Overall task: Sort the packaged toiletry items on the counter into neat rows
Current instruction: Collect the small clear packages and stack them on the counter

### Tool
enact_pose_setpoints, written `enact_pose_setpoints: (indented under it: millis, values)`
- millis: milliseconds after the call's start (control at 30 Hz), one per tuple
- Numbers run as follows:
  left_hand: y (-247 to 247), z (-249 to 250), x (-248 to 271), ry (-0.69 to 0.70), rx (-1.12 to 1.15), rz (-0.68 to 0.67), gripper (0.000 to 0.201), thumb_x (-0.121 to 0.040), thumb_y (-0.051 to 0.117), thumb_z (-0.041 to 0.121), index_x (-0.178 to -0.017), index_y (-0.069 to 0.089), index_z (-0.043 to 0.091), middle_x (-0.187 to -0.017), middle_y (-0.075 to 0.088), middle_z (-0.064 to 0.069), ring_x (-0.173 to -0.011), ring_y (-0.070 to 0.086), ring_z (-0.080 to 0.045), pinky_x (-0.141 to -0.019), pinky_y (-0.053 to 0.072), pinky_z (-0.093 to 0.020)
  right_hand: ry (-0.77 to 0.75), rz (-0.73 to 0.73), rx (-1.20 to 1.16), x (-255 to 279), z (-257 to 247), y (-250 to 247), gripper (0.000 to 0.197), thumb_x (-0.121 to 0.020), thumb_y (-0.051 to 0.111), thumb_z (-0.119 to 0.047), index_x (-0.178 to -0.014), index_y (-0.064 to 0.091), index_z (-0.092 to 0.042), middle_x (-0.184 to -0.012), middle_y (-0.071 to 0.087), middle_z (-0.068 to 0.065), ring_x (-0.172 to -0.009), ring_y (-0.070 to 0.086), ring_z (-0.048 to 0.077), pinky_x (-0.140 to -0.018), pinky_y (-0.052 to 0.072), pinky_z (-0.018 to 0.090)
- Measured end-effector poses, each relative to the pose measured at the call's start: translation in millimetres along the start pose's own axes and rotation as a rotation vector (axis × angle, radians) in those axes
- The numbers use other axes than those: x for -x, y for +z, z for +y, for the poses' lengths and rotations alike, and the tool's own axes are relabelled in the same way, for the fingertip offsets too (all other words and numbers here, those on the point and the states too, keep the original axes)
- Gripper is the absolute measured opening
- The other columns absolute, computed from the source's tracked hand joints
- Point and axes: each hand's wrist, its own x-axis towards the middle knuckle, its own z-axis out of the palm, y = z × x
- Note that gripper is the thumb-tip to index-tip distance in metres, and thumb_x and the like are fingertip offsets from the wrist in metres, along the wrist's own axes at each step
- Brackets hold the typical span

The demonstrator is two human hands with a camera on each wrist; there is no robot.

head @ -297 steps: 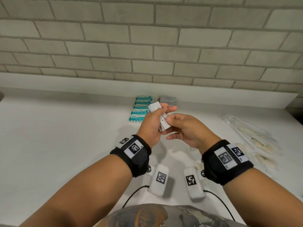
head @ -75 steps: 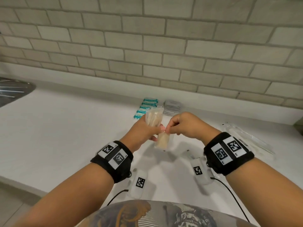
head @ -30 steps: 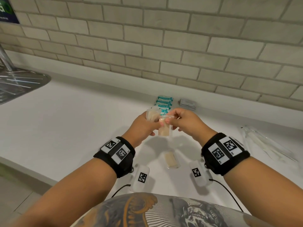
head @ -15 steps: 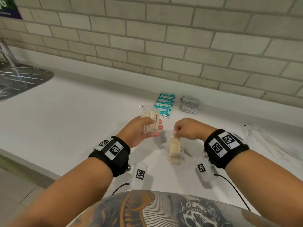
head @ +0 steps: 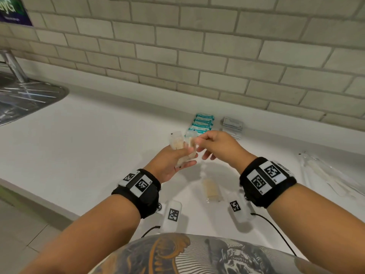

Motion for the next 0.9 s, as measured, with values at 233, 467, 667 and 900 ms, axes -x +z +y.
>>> enact_pose_setpoints:
  millis: [233, 467, 667, 900]
  values:
    - [8, 2, 1, 0.067, -0.170, -0.070, 0.027, -0.095, 0.055, 0.010, -0.121, 0.058, 0.013, -0.101, 0.070, -0.003, -0.098, 0.066, -0.020, -0.088, 0.052, -0.033, 0.073, 0.016, -0.172, 0, 4, 1, 0.016, -0.087, 0.069, -0.015, -0.076, 0.061, -0.007, -0.073, 0.067, 0.010, -0.063, 0.068, 0.023, -0.060, 0.058, 0.034]
    - [5, 2, -2, 0.112, -0.113, 0.138, 0.018, -0.090, 0.059, 0.003, -0.100, 0.052, 0.017, -0.086, 0.065, 0.002, -0.076, 0.064, -0.012, -0.064, 0.052, -0.025, 0.099, -0.039, -0.055, 2, 4, -4, 0.014, -0.090, 0.065, -0.011, -0.078, 0.059, -0.008, -0.065, 0.065, 0.011, -0.059, 0.069, 0.023, -0.056, 0.055, 0.030]
    - [6, 5, -4, 0.124, -0.286, 0.143, 0.018, -0.086, 0.063, 0.004, -0.097, 0.055, 0.016, -0.083, 0.065, 0.004, -0.070, 0.066, -0.008, -0.059, 0.050, -0.024, 0.022, 0.003, 0.071, 0, 0, -6, 0.008, -0.087, 0.067, -0.020, -0.089, 0.060, -0.017, -0.091, 0.071, 0.002, -0.069, 0.068, 0.017, -0.062, 0.053, 0.031]
    - [5, 1, -1, 0.092, -0.450, 0.065, 0.017, -0.083, 0.064, 0.007, -0.099, 0.059, 0.012, -0.090, 0.063, -0.004, -0.080, 0.063, -0.016, -0.063, 0.051, -0.027, 0.036, -0.028, 0.153, -1, 1, -11, 0.012, -0.083, 0.072, -0.020, -0.072, 0.067, -0.017, -0.077, 0.068, -0.001, -0.065, 0.059, 0.011, -0.062, 0.043, 0.022]
